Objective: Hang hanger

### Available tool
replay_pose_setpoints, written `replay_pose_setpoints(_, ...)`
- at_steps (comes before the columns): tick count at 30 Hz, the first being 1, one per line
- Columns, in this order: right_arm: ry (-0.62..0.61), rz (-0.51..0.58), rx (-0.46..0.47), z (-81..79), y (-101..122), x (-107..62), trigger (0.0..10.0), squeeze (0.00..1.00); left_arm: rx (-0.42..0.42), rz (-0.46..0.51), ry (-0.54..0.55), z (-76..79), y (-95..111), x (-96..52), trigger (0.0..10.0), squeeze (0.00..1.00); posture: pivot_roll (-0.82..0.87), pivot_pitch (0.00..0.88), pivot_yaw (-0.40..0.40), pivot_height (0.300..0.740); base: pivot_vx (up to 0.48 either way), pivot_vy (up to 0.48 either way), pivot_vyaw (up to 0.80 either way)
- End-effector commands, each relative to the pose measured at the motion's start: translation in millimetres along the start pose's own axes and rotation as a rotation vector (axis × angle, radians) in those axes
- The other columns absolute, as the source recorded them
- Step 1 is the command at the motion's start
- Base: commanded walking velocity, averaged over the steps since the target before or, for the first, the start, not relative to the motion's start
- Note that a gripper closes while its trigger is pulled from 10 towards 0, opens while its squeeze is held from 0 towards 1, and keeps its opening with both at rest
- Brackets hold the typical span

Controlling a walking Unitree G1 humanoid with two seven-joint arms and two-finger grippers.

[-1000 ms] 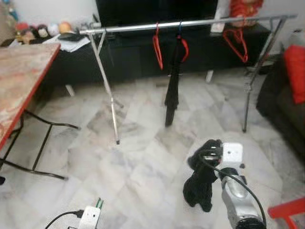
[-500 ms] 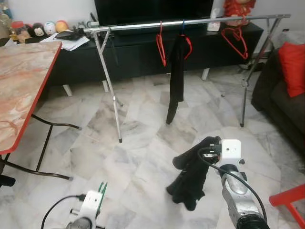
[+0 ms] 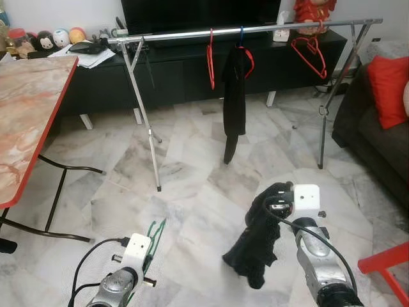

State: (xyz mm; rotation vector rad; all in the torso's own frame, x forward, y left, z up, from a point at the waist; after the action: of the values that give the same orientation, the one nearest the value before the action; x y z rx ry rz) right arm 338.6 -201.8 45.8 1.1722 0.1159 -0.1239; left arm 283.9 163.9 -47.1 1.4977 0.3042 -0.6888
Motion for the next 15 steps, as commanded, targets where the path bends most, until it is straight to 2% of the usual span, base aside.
replay_pose_setpoints(1,0.005,0.011,-0.037,0.2,9,6.7,10.0,0.00,0.040,0.018,-0.118,9.3,17,3.5,10.0,0.00,-0.16,0.039,0.029,0.740,0.000,0.000,0.00)
replay_pose_setpoints(4,-0.001,-0.048,-0.052,0.4,2,8.8,10.0,0.00,0.134,-0.033,-0.285,21.0,19,1.9,10.0,0.00,-0.16,0.037,0.031,0.740,0.000,0.000,0.00)
replay_pose_setpoints(5,0.004,-0.093,-0.068,-0.6,-3,9.6,10.0,0.00,0.170,-0.049,-0.375,25.6,26,-0.1,10.0,0.00,-0.16,0.036,0.031,0.740,0.000,0.000,0.00)
replay_pose_setpoints(6,0.006,-0.111,-0.067,-1.4,-5,10.0,10.0,0.00,0.177,-0.044,-0.401,26.3,31,-0.5,10.0,0.00,-0.16,0.037,0.031,0.740,0.000,0.000,0.00)
replay_pose_setpoints(8,0.024,-0.136,-0.065,-4.5,-5,12.5,10.0,0.00,0.165,-0.031,-0.461,27.6,46,-1.5,10.0,0.00,-0.16,0.035,0.032,0.740,0.000,0.000,0.00)
replay_pose_setpoints(11,0.048,-0.138,-0.071,-7.9,-2,15.8,10.0,0.00,0.158,-0.019,-0.517,30.0,58,-3.5,10.0,0.00,-0.16,0.035,0.033,0.740,0.000,0.000,0.00)
replay_pose_setpoints(15,0.113,-0.120,-0.120,-17.2,11,24.2,10.0,0.00,0.133,-0.025,-0.710,43.6,79,-15.4,10.0,0.00,-0.16,0.032,0.029,0.740,0.000,0.000,0.00)
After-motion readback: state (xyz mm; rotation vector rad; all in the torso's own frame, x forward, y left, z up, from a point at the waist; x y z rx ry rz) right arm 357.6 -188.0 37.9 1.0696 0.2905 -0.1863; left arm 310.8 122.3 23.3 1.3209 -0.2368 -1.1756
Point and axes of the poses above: a point about 5 cm out from each wrist's last joint towards the gripper, its own x axis pointing out of the wrist towards the gripper, its own y axis along the axis of the wrist's last joint, z = x × y, the point moved 3 cm from there along x, pointing out of the wrist towards the gripper, and after that the axes turned 12 degrees about -x, right-handed, at the moved point
